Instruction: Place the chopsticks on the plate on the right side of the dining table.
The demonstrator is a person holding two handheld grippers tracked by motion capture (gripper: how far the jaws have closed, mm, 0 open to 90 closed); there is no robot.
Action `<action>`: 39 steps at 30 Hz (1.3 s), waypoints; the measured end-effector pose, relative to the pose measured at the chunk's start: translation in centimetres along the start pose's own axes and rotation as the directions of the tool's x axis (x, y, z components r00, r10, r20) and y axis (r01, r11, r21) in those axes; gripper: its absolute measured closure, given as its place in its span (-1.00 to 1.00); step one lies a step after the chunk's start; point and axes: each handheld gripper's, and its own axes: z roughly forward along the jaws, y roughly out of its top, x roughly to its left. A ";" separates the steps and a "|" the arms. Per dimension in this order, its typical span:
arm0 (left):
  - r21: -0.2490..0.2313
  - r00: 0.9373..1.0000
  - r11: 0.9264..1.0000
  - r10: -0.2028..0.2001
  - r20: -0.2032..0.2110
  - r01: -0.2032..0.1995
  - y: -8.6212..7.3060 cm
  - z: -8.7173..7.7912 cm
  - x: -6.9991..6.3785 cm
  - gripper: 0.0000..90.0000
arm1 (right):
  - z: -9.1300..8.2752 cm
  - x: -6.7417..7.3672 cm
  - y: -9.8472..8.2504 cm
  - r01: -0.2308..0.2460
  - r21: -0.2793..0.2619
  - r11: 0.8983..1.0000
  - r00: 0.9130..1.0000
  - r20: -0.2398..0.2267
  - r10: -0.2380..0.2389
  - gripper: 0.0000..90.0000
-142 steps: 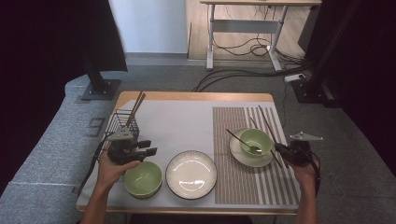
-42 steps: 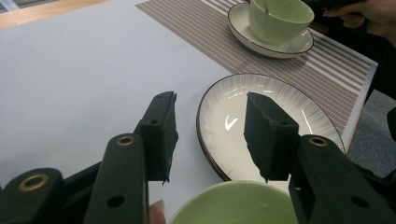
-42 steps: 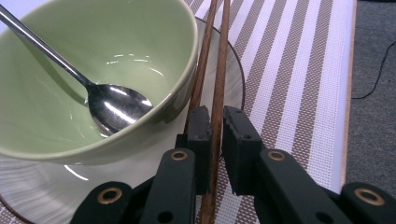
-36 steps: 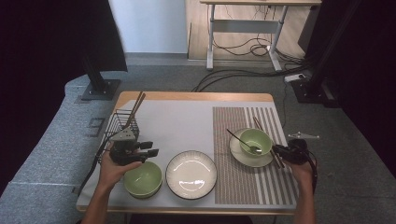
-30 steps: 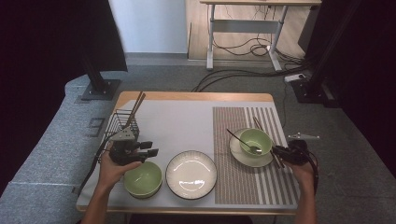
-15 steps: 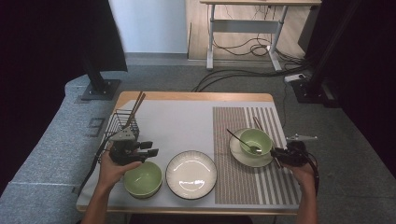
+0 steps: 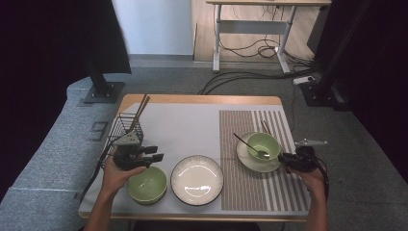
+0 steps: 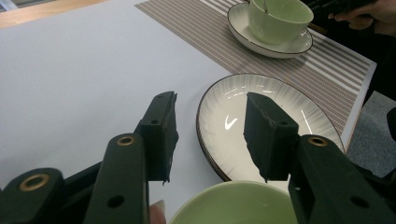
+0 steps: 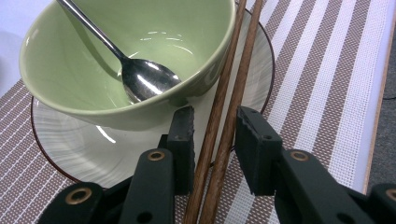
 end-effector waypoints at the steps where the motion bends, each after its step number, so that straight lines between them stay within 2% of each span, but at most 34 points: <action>1: -0.001 1.000 1.000 0.000 0.000 0.000 0.0 0.0 0.0 0.20 | 0.0 0.0 0.0 -0.001 0.000 1.000 1.000 0.000 0.001 0.50; 7: -0.001 1.000 1.000 0.000 0.000 0.000 0.0 0.0 0.0 0.20 | -0.1 -0.1 0.0 -0.003 -0.003 1.000 1.000 -0.002 0.003 0.48; 22: -0.005 1.000 1.000 -0.001 -0.006 0.001 0.0 -0.1 0.1 0.19 | -1.1 -0.6 -0.1 -0.039 -0.057 0.998 0.999 0.027 0.040 0.37; 35: -0.003 1.000 1.000 -0.003 -0.007 0.003 0.0 -0.2 0.1 0.18 | -1.9 -0.1 0.6 -0.049 -0.120 0.992 0.998 0.031 0.053 0.29; 39: -0.004 1.000 1.000 -0.003 -0.006 0.003 0.0 -0.2 0.1 0.18 | -1.8 0.0 0.7 -0.058 -0.109 0.992 0.998 0.027 0.061 0.27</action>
